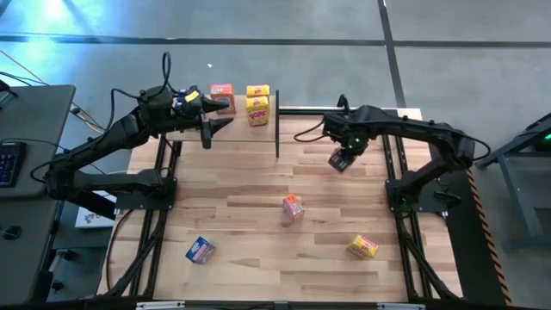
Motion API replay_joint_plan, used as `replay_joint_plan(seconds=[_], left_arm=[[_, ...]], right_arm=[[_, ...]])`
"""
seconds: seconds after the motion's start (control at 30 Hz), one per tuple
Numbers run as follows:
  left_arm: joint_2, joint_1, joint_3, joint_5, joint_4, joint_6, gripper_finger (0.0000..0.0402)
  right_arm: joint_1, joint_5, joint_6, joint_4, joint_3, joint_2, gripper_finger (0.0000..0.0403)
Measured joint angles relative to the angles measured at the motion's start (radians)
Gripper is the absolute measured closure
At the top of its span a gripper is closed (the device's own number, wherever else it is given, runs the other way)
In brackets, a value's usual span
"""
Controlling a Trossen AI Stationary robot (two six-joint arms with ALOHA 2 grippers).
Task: Stack cereal on shelf
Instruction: Put the top orange cereal box on the shelf aligned with the other orange cereal box
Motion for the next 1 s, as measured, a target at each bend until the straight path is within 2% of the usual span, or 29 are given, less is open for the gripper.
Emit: replay_joint_plan(seconds=[0.33,0.63,1.0], left_arm=[[0.0,0.0,0.0,0.009,-0.007,0.0,0.0178],[0.0,-0.008,0.0,0.129,-0.003,0.007,0.0178],[0.009,-0.129,0.0,0.13,-0.028,0.245,0.0178]], right_arm=[[0.079,-0.002,0.024,0.046,0.003,-0.05,0.0267],[0.143,0.002,0.013,0.102,0.181,-0.047,0.0267],[0.209,0.027,-0.105,0.146,0.394,-0.047,0.0267]])
